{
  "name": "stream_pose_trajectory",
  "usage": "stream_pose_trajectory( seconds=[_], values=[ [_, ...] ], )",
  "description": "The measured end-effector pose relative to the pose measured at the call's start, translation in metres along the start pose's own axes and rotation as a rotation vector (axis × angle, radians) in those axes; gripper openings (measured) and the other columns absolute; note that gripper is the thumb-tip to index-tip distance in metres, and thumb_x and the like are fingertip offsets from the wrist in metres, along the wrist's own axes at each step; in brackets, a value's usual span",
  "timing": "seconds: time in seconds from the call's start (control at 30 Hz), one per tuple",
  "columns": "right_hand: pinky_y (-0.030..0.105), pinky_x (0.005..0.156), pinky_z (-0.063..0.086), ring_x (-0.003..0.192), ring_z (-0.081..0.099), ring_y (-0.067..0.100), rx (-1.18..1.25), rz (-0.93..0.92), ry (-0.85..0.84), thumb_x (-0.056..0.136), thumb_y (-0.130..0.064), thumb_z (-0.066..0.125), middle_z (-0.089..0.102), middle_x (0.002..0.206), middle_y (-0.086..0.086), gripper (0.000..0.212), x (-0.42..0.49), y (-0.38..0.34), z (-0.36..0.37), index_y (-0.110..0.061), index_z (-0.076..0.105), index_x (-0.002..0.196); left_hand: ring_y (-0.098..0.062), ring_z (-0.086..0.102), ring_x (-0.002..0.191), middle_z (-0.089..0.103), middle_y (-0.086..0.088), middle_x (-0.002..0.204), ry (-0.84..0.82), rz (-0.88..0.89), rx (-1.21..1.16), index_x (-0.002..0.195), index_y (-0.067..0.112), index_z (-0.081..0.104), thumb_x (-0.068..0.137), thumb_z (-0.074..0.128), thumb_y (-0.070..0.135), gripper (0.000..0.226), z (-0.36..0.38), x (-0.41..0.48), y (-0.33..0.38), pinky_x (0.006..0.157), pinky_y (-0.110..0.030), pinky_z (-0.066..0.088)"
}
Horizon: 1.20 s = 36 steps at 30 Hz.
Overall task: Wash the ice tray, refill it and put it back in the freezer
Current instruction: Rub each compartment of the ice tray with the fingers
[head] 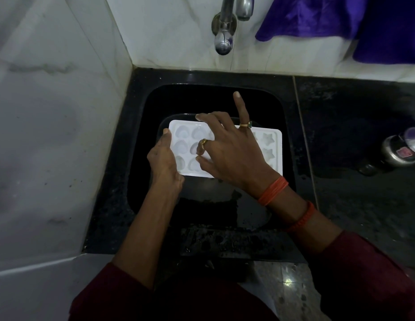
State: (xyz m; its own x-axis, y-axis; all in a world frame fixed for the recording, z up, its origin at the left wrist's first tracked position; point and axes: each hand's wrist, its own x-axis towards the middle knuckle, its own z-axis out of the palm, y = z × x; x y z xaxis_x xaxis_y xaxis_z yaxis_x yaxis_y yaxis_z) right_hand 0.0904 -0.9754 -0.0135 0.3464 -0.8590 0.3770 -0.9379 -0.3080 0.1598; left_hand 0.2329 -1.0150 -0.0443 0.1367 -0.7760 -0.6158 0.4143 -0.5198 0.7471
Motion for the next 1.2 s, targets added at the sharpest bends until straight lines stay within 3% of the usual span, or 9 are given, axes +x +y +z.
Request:
stream_pose_trajectory(
  seconds=[0.27, 0.4, 0.53, 0.67, 0.73, 0.87, 1.0, 1.13, 1.2],
  values=[
    [0.061, 0.121, 0.006, 0.126, 0.055, 0.025, 0.054, 0.002, -0.009, 0.087, -0.037, 0.058, 0.062, 0.134, 0.007, 0.025, -0.002, -0.003, 0.004, -0.026, 0.080, 0.084, -0.024, 0.075, 0.076, 0.075, -0.016, 0.108, -0.022, 0.018, 0.033, 0.115, 0.007, 0.070, 0.103, 0.059, 0.040, 0.037, -0.002, 0.004, -0.001, 0.060, -0.035, 0.063],
    [0.059, 0.122, 0.001, 0.128, 0.054, 0.023, 0.072, 0.011, -0.003, 0.088, -0.034, 0.053, 0.060, 0.135, 0.005, 0.026, -0.004, -0.005, 0.006, -0.030, 0.079, 0.093, -0.024, 0.075, 0.073, 0.076, -0.013, 0.098, -0.010, 0.007, 0.028, 0.104, 0.009, 0.071, 0.102, 0.060, 0.039, 0.032, -0.001, 0.003, 0.000, 0.060, -0.035, 0.064],
    [0.056, 0.121, -0.001, 0.124, 0.056, 0.022, 0.099, 0.033, 0.058, 0.082, -0.028, 0.064, 0.063, 0.130, 0.003, 0.016, -0.002, -0.006, 0.003, -0.028, 0.079, 0.087, -0.021, 0.074, 0.067, 0.075, -0.008, 0.088, -0.008, 0.024, 0.047, 0.095, 0.011, 0.070, 0.102, 0.060, 0.038, 0.030, 0.000, 0.003, 0.000, 0.054, -0.030, 0.062],
    [0.055, 0.122, 0.000, 0.123, 0.057, 0.019, 0.129, 0.023, 0.090, 0.085, -0.029, 0.066, 0.064, 0.129, 0.001, 0.011, -0.004, -0.008, 0.000, -0.031, 0.076, 0.080, -0.017, 0.074, 0.067, 0.074, -0.016, 0.109, -0.023, 0.009, 0.042, 0.116, 0.004, 0.069, 0.104, 0.055, 0.041, 0.042, -0.001, 0.007, -0.002, 0.052, -0.028, 0.059],
    [0.057, 0.122, 0.003, 0.122, 0.057, 0.019, 0.128, 0.018, 0.085, 0.088, -0.031, 0.063, 0.063, 0.130, 0.001, 0.016, -0.005, -0.008, 0.000, -0.031, 0.076, 0.079, -0.023, 0.075, 0.077, 0.071, -0.022, 0.120, -0.046, -0.005, 0.053, 0.125, 0.002, 0.067, 0.103, 0.054, 0.046, 0.050, -0.002, 0.009, -0.004, 0.058, -0.032, 0.061],
    [0.058, 0.122, 0.005, 0.124, 0.056, 0.021, 0.134, 0.001, 0.064, 0.086, -0.025, 0.063, 0.062, 0.133, 0.003, 0.018, -0.005, -0.006, -0.002, -0.032, 0.078, 0.080, -0.031, 0.072, 0.093, 0.072, -0.020, 0.117, -0.031, 0.028, 0.032, 0.121, 0.003, 0.068, 0.098, 0.061, 0.048, 0.051, -0.002, 0.008, -0.006, 0.069, -0.038, 0.062],
    [0.060, 0.122, 0.005, 0.124, 0.057, 0.022, 0.163, -0.022, 0.015, 0.086, -0.029, 0.060, 0.061, 0.135, 0.004, 0.022, -0.007, -0.009, -0.002, -0.031, 0.079, 0.077, -0.024, 0.069, 0.113, 0.069, -0.010, 0.128, -0.018, 0.039, 0.114, 0.124, 0.015, 0.066, 0.103, 0.053, 0.048, 0.042, 0.001, 0.007, -0.004, 0.100, -0.043, 0.056],
    [0.060, 0.122, 0.007, 0.127, 0.054, 0.022, 0.179, -0.029, -0.041, 0.092, -0.036, 0.047, 0.057, 0.142, 0.006, 0.037, -0.013, -0.016, -0.001, -0.025, 0.079, 0.078, -0.021, 0.077, 0.079, 0.073, -0.021, 0.117, -0.017, 0.030, 0.053, 0.125, 0.002, 0.067, 0.103, 0.057, 0.041, 0.046, 0.001, 0.013, -0.005, 0.063, -0.032, 0.061],
    [0.060, 0.122, 0.005, 0.128, 0.053, 0.023, 0.196, -0.042, -0.065, 0.094, -0.047, 0.047, 0.055, 0.143, 0.007, 0.041, -0.014, -0.017, -0.002, -0.024, 0.080, 0.086, -0.023, 0.077, 0.074, 0.076, -0.017, 0.103, -0.001, 0.010, 0.034, 0.115, 0.004, 0.070, 0.102, 0.059, 0.043, 0.043, -0.001, 0.014, -0.006, 0.057, -0.031, 0.059]
  ],
)
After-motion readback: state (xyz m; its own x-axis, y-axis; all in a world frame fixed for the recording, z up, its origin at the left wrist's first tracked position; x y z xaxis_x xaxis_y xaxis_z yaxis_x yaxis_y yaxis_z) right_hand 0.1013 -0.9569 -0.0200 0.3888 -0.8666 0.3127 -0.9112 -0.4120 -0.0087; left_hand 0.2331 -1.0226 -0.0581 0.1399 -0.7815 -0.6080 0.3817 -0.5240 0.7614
